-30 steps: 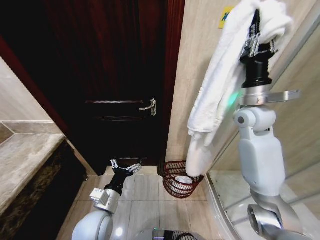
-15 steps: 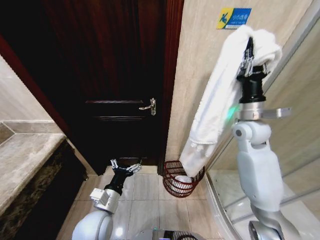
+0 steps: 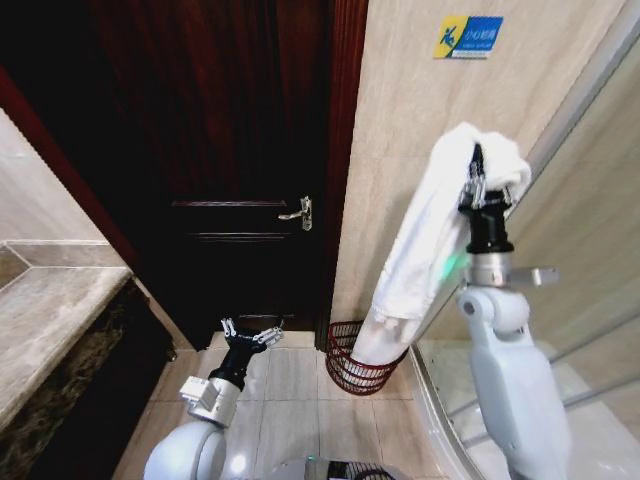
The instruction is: Discard the used towel into the hamper.
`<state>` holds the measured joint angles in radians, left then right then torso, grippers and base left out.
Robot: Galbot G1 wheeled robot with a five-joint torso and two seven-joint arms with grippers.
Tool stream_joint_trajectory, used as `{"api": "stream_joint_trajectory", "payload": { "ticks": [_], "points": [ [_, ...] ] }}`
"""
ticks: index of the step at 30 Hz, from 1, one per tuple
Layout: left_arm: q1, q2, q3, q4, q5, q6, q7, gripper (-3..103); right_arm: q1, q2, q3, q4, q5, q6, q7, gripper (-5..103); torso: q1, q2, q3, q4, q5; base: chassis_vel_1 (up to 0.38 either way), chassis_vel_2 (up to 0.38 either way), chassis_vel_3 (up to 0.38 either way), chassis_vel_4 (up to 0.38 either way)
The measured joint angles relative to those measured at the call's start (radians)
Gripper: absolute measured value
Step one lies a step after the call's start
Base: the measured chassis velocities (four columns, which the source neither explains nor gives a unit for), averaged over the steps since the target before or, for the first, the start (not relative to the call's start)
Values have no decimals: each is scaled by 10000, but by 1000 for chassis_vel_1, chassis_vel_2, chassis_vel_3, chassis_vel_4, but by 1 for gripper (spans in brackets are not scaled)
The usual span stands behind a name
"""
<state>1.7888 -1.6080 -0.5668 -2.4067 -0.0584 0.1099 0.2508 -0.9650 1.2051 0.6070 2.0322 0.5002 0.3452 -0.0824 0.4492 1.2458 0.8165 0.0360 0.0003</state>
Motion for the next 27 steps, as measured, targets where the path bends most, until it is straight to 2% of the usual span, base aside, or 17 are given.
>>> {"api": "stream_joint_trajectory", "payload": {
  "ticks": [18, 27],
  "points": [
    [0, 0, 0, 0, 0, 0, 0, 100, -617, 634, -113, -1233, -649, 1067, -531, 12, 1, 0, 0, 2, -3, 0, 0, 0, 0],
    [0, 0, 0, 0, 0, 0, 0, 100, -935, 981, -155, -2207, -984, 1890, -888, 12, 1, 0, 0, 1, -4, 0, 0, 0, 0]
  ]
}}
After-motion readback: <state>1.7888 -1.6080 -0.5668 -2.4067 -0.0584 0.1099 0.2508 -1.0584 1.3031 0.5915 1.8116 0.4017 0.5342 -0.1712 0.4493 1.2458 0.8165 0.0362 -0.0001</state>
